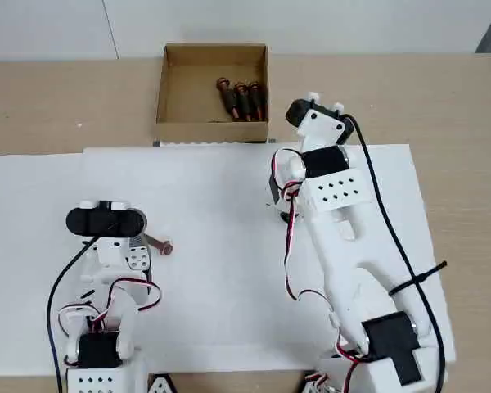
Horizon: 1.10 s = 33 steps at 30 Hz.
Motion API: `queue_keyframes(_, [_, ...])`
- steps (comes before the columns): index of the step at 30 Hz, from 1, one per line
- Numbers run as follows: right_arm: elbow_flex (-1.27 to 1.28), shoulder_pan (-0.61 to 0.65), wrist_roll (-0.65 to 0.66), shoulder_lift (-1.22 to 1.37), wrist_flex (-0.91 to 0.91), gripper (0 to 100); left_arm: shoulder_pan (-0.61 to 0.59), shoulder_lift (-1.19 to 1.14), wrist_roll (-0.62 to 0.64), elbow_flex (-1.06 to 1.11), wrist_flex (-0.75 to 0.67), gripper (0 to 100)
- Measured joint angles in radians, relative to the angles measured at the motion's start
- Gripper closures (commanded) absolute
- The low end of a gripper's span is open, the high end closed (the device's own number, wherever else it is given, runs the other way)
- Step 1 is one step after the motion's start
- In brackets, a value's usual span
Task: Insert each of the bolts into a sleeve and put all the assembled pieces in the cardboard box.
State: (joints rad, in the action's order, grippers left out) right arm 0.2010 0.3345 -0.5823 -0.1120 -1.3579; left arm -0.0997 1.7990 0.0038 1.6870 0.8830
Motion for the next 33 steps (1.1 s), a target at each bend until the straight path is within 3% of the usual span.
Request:
queue_keyframes(18, [0.000,-0.012,0.000,0.226,0.206,80.8,0.000,0.000,0.003,0.000,0.000,99])
queue_keyframes(33, [-0.040,-0.052,0.000,0.350,0.213,84.2,0.000,0.000,0.003,0.000,0.000,99])
